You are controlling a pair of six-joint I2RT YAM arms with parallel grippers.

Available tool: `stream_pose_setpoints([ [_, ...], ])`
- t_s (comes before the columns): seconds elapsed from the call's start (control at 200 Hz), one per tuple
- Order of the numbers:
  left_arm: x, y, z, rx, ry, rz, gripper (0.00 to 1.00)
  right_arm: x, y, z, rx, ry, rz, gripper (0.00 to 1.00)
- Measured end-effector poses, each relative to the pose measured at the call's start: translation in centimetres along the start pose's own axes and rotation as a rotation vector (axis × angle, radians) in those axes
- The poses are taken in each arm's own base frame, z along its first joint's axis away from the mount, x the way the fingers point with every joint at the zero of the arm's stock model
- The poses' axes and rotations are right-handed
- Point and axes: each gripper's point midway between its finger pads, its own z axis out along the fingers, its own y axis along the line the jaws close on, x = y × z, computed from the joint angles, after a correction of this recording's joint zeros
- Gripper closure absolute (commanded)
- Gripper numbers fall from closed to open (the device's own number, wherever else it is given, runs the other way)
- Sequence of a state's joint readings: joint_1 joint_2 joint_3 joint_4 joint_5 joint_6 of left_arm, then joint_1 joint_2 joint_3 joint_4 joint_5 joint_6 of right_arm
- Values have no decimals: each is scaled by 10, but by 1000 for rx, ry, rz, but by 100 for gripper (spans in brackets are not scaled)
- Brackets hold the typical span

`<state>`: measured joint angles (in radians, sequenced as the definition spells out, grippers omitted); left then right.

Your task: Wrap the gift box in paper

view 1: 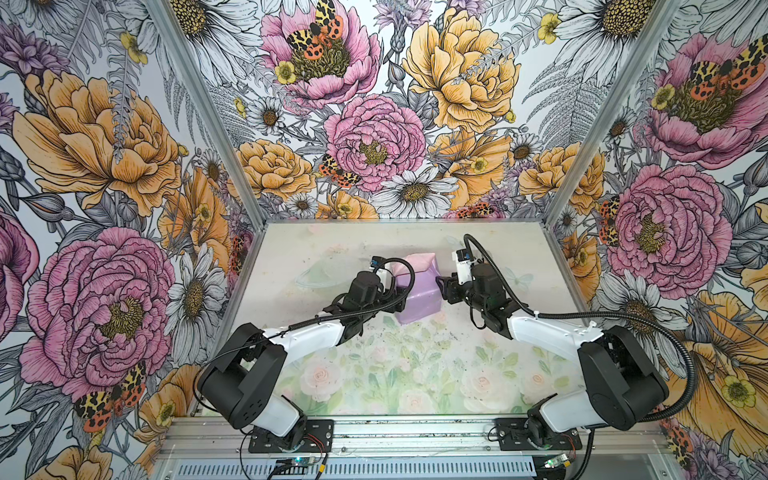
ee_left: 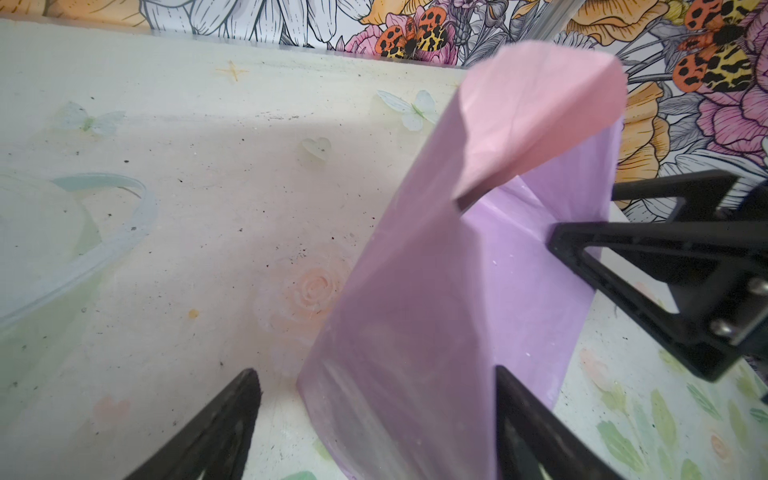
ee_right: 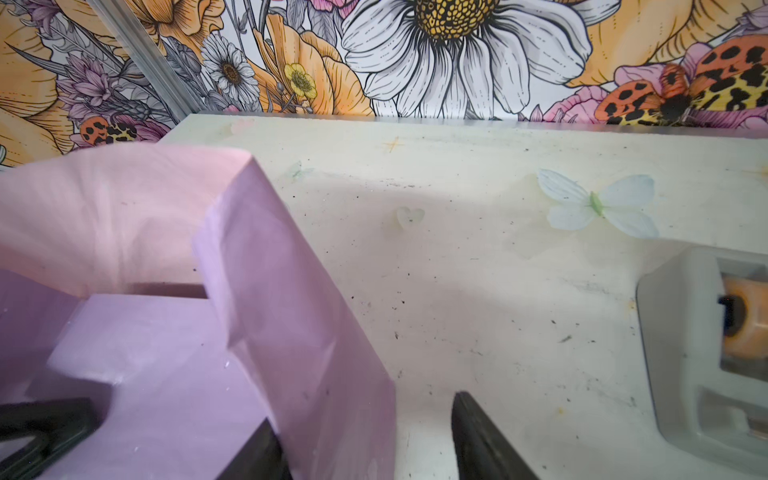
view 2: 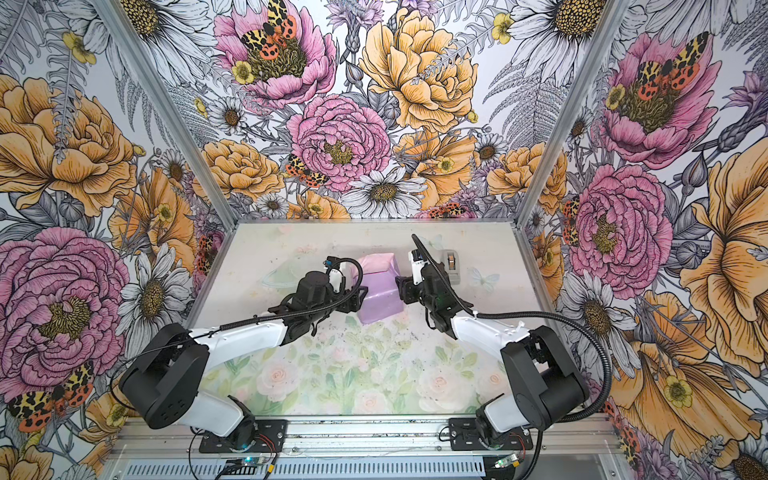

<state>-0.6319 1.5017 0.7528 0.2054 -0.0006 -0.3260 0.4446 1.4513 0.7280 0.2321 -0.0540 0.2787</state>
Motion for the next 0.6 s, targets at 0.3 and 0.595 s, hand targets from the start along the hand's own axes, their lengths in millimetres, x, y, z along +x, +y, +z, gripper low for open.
stream_pose_setpoints([
  [0.3,-2,0,1,-6,3,15,14,-2,21,-10,-124,-12,-33,34],
  [0.595,-3,0,3,-10,5,20,14,-3,17,15,-125,-14,-4,49],
])
